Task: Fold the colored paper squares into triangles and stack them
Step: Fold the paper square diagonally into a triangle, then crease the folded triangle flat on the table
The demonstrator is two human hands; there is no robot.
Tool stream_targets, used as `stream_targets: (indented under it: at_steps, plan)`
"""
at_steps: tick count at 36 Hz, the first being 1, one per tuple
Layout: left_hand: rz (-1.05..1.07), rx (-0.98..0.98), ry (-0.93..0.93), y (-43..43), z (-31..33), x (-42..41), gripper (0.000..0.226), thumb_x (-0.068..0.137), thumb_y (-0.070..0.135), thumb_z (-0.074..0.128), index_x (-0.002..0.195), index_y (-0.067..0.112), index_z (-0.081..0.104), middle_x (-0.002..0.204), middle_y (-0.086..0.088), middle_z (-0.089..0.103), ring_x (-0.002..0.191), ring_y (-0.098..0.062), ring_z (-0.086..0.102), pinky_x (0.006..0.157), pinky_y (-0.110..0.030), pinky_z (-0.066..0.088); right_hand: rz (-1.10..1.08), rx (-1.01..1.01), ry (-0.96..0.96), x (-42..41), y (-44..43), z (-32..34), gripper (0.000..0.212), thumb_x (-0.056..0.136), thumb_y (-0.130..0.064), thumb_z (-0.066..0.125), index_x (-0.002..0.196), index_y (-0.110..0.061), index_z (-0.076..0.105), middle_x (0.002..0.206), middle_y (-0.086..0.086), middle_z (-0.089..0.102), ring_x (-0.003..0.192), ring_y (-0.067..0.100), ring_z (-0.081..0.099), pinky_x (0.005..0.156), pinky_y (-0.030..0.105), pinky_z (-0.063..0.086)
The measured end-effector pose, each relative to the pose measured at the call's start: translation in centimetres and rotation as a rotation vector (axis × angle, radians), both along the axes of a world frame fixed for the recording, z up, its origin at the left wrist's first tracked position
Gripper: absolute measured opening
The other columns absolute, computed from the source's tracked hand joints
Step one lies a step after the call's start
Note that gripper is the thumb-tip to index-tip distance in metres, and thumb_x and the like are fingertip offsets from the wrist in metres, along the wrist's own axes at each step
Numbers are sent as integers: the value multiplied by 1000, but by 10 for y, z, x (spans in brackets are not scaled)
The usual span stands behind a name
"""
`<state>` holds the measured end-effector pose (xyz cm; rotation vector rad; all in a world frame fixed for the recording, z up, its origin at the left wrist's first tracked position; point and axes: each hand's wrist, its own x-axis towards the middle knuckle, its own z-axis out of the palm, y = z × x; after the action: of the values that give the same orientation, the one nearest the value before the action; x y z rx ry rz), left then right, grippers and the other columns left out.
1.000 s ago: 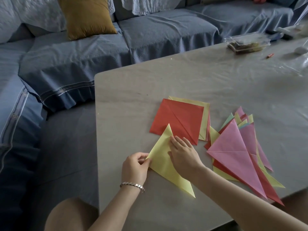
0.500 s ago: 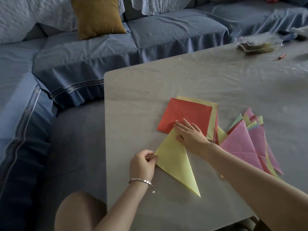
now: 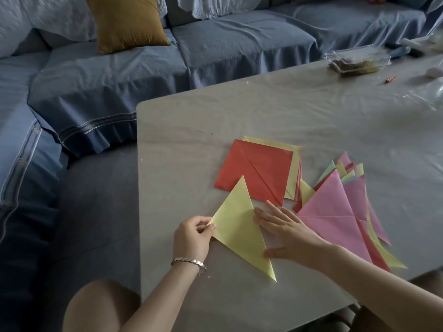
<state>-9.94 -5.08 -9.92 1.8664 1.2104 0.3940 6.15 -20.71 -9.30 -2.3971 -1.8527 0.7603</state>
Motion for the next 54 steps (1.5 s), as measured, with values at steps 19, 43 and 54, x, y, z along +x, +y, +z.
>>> stream_targets:
  at_steps: [19,43,54]
  plan:
    - [6,-360,-419,-22,27,16,14,77,-1,67,74,12,67,47,9,64,44,1,59,46,-13,48,-759,596,706,-30,2,26,40,84,-19,66,103,-52,51,118,-5,58,106,17,57,89,35,51]
    - [-47,-103,38,35,28,86,51,83,18,60,131,15,43,134,-9,46,117,-21,50,89,-24,37,-522,389,-19,14,20,18,51,90,-24,56,138,-17,41,153,4,23,139,21,25,111,30,18]
    - [57,-113,36,40,32,103,49,76,16,69,121,11,51,117,-5,58,101,-22,58,83,-25,40,-413,387,-319,8,39,-17,46,52,-43,79,89,-15,72,94,2,71,86,22,70,72,37,56]
